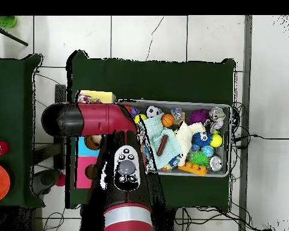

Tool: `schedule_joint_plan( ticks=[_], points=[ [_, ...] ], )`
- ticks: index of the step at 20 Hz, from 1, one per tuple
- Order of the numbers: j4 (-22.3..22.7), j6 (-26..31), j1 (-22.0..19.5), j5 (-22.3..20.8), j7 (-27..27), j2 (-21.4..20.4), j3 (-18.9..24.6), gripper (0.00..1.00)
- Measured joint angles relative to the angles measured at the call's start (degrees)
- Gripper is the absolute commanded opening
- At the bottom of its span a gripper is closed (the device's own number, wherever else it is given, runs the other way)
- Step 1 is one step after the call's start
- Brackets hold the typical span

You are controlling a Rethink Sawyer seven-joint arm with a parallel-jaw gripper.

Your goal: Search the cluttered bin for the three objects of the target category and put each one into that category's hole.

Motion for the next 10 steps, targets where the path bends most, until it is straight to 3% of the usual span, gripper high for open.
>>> schedule_joint_plan(
  ticks=[10],
  points=[
    [0.0,0.0,1.8,-0.8,0.0,1.9,-2.6,0.0]
  ],
)
